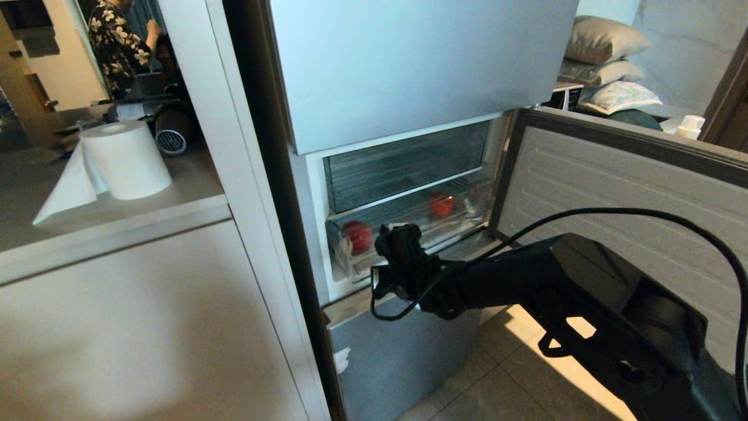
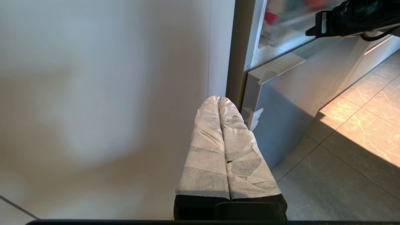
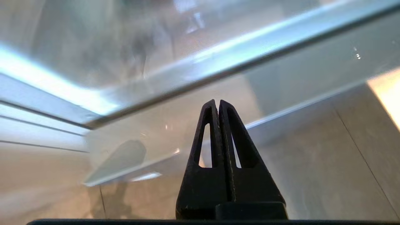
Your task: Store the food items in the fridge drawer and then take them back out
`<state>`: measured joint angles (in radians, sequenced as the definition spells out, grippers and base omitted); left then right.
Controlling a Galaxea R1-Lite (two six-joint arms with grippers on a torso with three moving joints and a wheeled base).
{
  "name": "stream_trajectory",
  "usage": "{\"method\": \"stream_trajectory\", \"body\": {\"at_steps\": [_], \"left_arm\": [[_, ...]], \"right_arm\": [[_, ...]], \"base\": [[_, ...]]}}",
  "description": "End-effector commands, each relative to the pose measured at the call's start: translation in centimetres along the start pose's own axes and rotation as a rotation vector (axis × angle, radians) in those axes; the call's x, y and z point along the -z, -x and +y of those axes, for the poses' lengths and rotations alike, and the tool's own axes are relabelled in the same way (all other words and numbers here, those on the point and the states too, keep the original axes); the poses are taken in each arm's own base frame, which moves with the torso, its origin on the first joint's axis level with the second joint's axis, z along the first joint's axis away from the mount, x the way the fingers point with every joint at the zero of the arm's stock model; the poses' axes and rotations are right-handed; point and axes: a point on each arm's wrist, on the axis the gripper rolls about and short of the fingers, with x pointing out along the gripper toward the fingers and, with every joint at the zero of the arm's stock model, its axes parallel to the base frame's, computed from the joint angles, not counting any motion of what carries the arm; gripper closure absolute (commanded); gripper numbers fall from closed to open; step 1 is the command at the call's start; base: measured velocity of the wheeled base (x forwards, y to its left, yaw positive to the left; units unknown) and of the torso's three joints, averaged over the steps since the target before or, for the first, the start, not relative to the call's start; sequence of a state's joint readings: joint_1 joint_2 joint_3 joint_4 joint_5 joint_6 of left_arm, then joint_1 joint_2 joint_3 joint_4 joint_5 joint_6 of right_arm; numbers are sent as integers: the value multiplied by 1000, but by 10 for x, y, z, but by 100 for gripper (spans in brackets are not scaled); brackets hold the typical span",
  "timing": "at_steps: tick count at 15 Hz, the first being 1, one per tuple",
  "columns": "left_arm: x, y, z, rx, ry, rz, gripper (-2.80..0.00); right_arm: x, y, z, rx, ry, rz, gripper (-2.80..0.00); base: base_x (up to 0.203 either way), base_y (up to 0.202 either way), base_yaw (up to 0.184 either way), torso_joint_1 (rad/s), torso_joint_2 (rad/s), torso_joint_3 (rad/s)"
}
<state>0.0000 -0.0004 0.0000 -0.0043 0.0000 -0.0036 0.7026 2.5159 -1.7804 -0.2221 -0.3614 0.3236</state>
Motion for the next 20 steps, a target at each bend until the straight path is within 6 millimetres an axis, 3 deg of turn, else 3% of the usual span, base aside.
{"method": "stream_trajectory", "body": {"at_steps": [1, 6, 10, 13, 16, 18, 20], "left_arm": [[0, 0, 0, 0, -1, 2, 0], [0, 0, 0, 0, 1, 2, 0], [0, 0, 0, 0, 1, 2, 0], [0, 0, 0, 0, 1, 2, 0], [0, 0, 0, 0, 1, 2, 0], [0, 0, 0, 0, 1, 2, 0], [0, 0, 0, 0, 1, 2, 0]], "right_arm": [[8, 14, 8, -8, 13, -5, 0], [10, 107, -7, -43, 42, 0, 0], [-33, 218, -36, -125, -23, -163, 0], [-46, 300, -75, -157, -99, -297, 0], [-40, 362, -126, -84, -189, -438, 0], [-28, 396, -158, -8, -256, -541, 0], [-5, 426, -185, 78, -301, -629, 0]], "base": [[0, 0, 0, 0, 0, 0], [0, 0, 0, 0, 0, 0], [0, 0, 0, 0, 0, 0], [0, 0, 0, 0, 0, 0], [0, 0, 0, 0, 0, 0], [0, 0, 0, 0, 0, 0], [0, 0, 0, 0, 0, 0]]}}
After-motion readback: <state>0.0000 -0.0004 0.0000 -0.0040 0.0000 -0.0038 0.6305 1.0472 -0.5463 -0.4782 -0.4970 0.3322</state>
